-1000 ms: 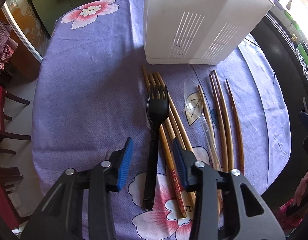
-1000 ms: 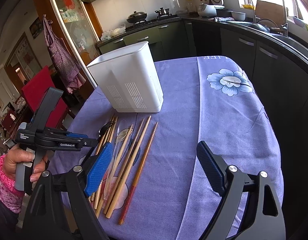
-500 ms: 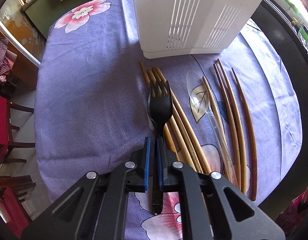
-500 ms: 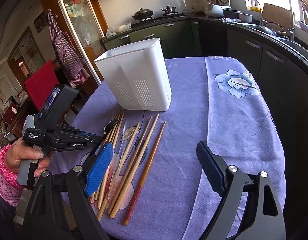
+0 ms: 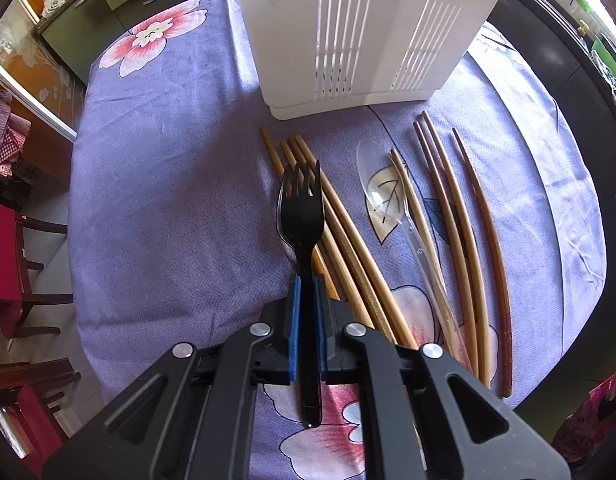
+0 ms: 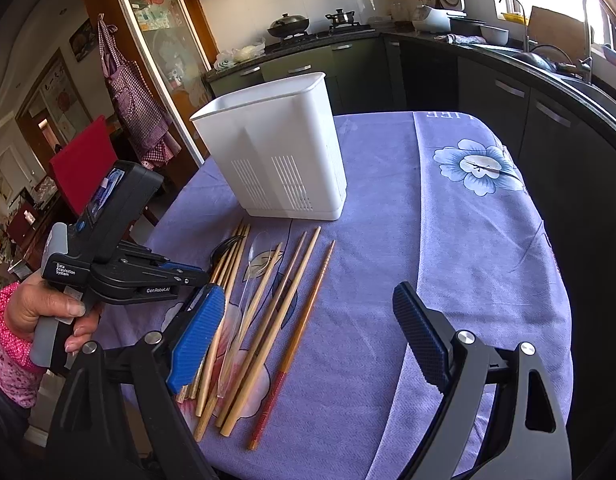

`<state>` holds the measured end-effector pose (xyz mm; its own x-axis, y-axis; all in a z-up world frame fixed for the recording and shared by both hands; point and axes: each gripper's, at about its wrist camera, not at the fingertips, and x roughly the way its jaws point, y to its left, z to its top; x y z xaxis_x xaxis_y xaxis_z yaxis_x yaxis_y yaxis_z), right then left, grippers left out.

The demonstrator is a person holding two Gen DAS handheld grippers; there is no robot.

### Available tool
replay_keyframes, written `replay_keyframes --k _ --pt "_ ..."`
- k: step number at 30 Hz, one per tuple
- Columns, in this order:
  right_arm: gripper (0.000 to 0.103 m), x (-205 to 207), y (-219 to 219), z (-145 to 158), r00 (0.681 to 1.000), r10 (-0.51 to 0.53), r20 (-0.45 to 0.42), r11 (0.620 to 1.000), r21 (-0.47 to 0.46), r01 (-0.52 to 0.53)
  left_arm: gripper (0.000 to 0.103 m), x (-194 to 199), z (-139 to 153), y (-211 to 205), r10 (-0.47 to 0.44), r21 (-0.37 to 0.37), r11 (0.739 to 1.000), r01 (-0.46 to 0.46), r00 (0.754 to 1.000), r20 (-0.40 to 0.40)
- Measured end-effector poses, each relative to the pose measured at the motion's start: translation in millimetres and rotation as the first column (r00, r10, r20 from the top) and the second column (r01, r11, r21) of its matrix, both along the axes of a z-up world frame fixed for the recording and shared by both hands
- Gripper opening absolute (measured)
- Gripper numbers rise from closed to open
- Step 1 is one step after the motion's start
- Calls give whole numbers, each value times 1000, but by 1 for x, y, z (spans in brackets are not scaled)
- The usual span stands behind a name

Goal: Organize utensils
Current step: 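Lower the left tool onto the black fork and close its fingers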

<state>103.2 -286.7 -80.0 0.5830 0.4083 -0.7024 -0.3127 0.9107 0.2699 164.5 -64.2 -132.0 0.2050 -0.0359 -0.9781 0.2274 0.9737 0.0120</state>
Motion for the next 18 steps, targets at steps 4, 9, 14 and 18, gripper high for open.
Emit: replay_keyframes --k 4,9,14,18 --pt "85 1 0 -1 1000 2 -3 1000 -1 -2 7 1 1 -1 -7 13 1000 7 1000 -5" --pt "85 1 2 -4 1000 14 -11 1000 0 -14 8 4 -2 -2 -19 31 999 19 1000 -16" --pt "85 1 6 -5 1000 22 -15 1000 -5 -22 9 12 -3 0 -18 30 999 19 999 -33" --pt "85 1 7 -5 1000 25 -17 1000 -8 -25 22 14 -1 3 -13 30 999 14 999 -32"
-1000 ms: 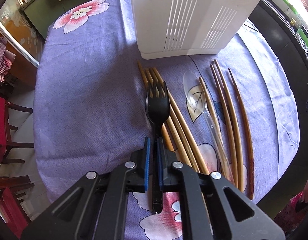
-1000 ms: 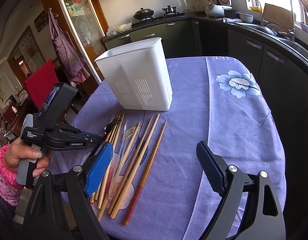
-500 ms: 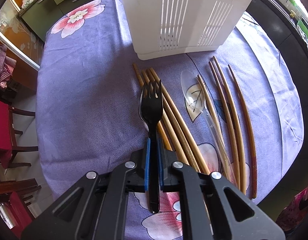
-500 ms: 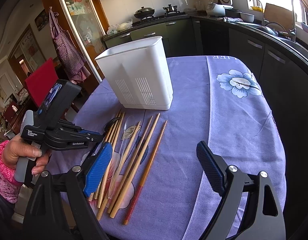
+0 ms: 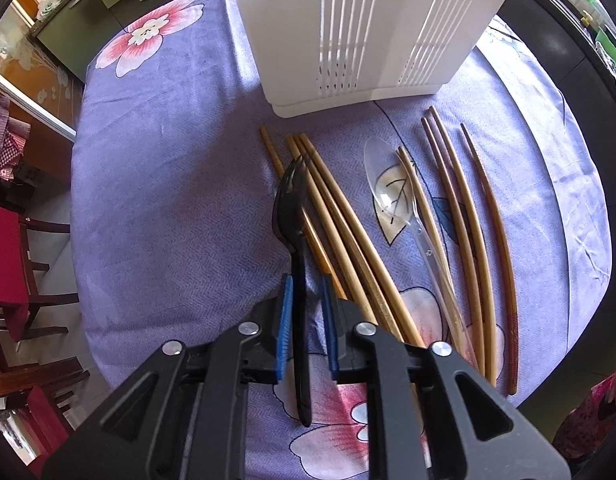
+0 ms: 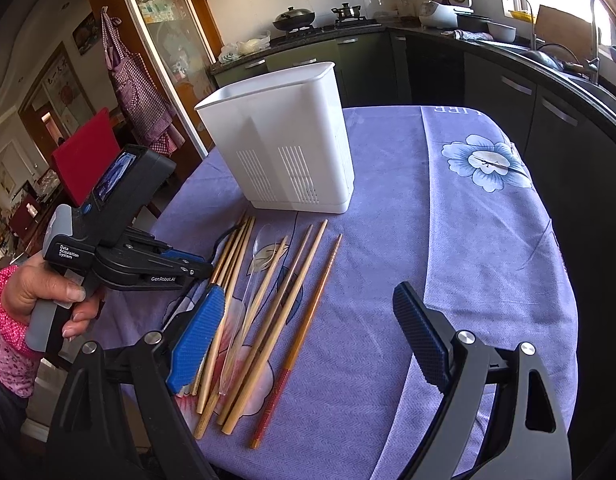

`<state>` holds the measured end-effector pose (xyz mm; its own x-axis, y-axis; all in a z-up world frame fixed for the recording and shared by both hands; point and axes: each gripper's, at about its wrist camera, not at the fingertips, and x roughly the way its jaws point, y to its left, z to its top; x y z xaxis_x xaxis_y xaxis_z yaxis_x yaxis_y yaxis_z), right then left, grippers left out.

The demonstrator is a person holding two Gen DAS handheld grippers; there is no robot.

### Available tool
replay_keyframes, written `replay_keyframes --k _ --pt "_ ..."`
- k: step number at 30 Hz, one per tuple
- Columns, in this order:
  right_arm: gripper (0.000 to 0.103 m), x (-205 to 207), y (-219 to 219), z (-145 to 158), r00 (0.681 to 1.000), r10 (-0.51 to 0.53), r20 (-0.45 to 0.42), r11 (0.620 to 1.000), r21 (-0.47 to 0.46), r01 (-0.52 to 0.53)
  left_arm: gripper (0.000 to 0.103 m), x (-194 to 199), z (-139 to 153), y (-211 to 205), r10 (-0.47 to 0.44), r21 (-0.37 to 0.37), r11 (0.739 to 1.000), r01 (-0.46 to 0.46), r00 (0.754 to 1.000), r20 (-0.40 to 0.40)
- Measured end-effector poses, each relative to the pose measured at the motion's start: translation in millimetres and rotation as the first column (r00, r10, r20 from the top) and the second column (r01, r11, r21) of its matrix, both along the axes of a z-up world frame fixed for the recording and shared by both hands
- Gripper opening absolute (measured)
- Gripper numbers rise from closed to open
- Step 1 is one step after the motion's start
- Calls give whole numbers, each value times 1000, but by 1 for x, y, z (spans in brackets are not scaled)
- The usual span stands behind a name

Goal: Organize utensils
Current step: 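Lower the left tool onto the black fork and close its fingers, then lift the black fork with the left tool while the right tool grasps the clear spoon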

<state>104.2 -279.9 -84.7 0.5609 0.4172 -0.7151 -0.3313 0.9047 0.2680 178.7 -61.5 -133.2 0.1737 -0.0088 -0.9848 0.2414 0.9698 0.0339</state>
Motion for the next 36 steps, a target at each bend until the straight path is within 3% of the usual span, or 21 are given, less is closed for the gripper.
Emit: replay_keyframes --k 1,2,5,6,8,15,19,21,23,29,33,36 --pt "85 0 0 0 1000 1 -1 1000 0 -1 34 1 1 1 4 3 1000 -4 1000 5" --pt "85 0 1 -1 1000 3 -1 1000 0 -3 37 2 1 2 2 3 1000 -2 1000 14" --pt "85 2 3 -2 1000 7 -5 1000 -2 -7 37 4 0 4 2 -3 1000 -2 1000 16" --pt "85 3 4 -3 1000 9 -7 1000 -3 -9 35 5 0 4 2 -4 1000 -2 1000 17" --pt "85 3 6 -3 1000 13 -9 1000 -5 -13 6 6 -2 5 0 6 1000 0 1000 9" --pt "85 6 15 0 999 40 -11 999 -18 -40 5 9 -5 17 10 -9 1000 -10 1000 18" --pt "84 21 39 2 991 120 -58 992 -36 -122 5 7 7 29 18 -4 1000 -18 997 69" --pt "67 36 55 -2 979 160 -124 984 -63 -169 5 7 14 34 25 -6 1000 -25 996 90" --pt "39 51 74 -12 954 202 -221 972 -73 -223 5 4 21 37 27 -3 1000 -26 994 110" --pt "30 81 116 -45 904 192 -382 940 -194 -281 5 -1 28 45 23 -18 1000 -20 990 138" --pt "29 88 133 -56 892 175 -418 925 -242 -295 5 -5 29 50 21 -33 999 -16 989 144" --pt "22 89 142 -61 885 169 -433 916 -262 -303 5 -7 30 51 25 -43 999 -18 989 146"
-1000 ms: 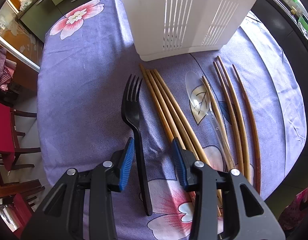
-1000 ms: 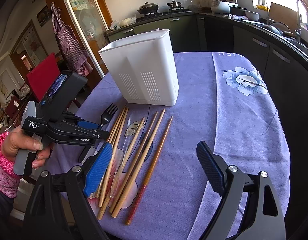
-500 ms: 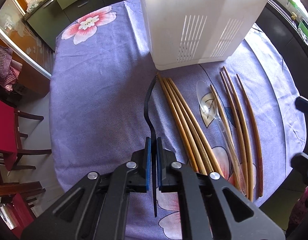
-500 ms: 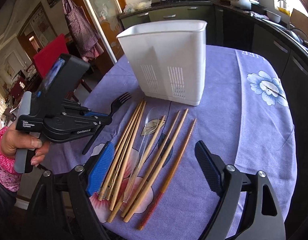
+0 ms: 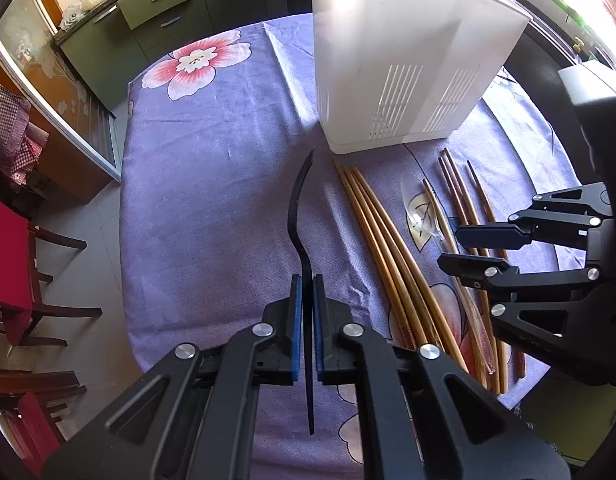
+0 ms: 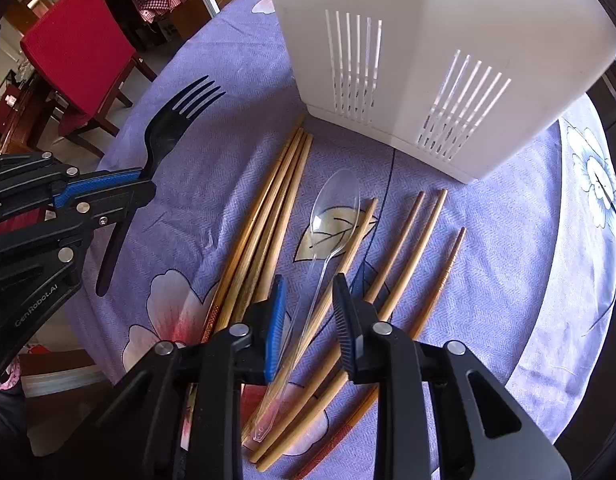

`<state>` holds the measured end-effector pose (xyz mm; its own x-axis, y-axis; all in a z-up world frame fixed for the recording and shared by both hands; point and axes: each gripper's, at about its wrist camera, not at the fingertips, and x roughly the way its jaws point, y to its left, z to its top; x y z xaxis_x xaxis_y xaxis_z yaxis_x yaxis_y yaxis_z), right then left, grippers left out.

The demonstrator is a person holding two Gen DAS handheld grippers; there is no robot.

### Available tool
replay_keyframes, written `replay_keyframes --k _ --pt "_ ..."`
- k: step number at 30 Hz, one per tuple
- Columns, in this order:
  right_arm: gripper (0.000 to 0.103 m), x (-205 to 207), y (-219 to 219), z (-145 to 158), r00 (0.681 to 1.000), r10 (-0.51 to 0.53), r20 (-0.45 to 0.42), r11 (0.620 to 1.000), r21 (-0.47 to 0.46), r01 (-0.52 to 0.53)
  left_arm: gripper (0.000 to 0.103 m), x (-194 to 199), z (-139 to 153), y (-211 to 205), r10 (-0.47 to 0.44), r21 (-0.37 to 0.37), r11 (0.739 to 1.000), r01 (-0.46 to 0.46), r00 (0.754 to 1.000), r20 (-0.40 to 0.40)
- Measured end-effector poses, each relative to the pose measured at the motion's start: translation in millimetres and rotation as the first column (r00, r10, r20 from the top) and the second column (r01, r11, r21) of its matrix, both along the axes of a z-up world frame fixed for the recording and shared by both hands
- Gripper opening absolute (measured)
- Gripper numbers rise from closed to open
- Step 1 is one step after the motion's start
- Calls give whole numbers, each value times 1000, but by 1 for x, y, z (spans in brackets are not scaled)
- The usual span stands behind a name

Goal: Organize utensils
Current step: 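Lift the black fork with the left tool while the right tool grasps the clear spoon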

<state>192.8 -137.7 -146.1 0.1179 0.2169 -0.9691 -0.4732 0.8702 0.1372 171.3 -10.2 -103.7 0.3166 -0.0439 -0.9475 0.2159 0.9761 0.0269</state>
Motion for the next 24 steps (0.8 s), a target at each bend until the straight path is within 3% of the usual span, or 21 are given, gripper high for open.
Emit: replay_keyframes --k 13,19,24 --pt "9 14 25 -20 1000 -9 -12 994 -105 7 5 -9 8 0 -20 -33 999 21 999 28" --pt "9 3 7 12 997 -32 64 998 55 28 5 -16 51 -2 -31 -80 996 40 993 117" --pt "9 -11 -26 48 986 -84 141 964 263 45 5 -16 117 -8 -15 -175 982 69 957 289"
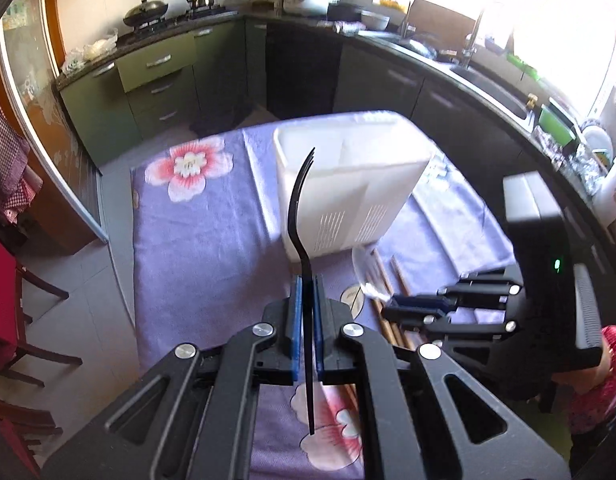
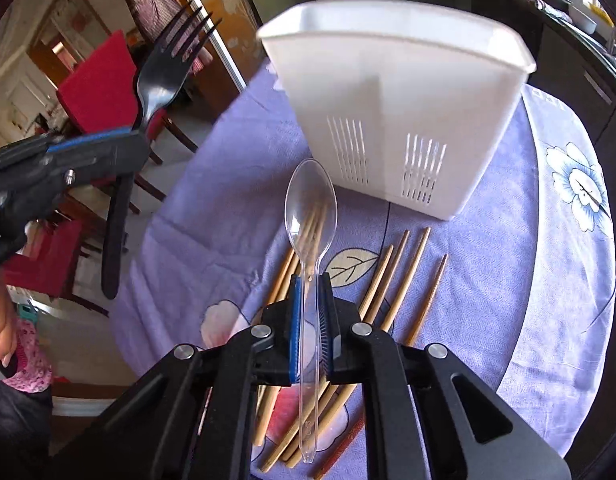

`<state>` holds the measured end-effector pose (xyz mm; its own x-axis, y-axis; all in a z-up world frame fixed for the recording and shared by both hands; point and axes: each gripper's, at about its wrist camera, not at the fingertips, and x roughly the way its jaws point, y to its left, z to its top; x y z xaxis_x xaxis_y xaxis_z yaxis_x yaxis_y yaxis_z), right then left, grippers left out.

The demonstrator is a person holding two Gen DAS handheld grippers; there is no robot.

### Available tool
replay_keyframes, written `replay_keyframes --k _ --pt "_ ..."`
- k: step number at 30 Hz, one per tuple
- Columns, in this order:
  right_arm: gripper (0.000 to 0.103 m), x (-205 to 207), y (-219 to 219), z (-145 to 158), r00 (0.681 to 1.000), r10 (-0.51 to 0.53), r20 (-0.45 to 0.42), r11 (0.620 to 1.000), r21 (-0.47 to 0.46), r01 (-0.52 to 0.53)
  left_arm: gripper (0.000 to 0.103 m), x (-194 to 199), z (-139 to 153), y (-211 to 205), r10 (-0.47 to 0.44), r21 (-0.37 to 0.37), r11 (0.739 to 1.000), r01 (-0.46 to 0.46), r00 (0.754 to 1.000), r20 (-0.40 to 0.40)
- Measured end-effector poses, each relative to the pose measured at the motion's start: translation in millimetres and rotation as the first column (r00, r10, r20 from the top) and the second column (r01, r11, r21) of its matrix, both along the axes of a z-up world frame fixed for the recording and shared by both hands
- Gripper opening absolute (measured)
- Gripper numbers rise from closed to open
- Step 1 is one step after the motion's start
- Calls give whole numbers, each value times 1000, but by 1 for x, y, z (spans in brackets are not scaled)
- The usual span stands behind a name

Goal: Organize utensils
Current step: 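Lift the black fork with the left tool while the right tool grasps the clear spoon, then lower the fork into the white caddy and open the left tool while the right carries the spoon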

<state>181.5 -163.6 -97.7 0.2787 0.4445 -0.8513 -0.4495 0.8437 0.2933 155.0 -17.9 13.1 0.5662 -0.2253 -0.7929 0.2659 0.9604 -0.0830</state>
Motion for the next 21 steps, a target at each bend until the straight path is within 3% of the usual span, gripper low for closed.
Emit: replay_keyframes --k 4,9,12,15,21 --pt "9 -7 -27 27 996 -44 83 990 141 32 5 20 46 -9 32 -108 994 -9 978 208" --pt "9 -13 -47 47 977 -99 190 978 198 61 5 67 58 -25 102 -185 982 -25 902 420" --pt "9 -12 -58 53 966 -128 224 971 226 76 5 90 45 -36 132 -186 981 -50 875 465" --pt "10 -5 -81 66 956 -153 251 961 263 85 5 103 25 -41 149 -194 979 -66 878 454" --pt "9 6 -95 110 899 -235 370 939 327 110 5 88 -1 -44 149 -155 985 -81 852 502"
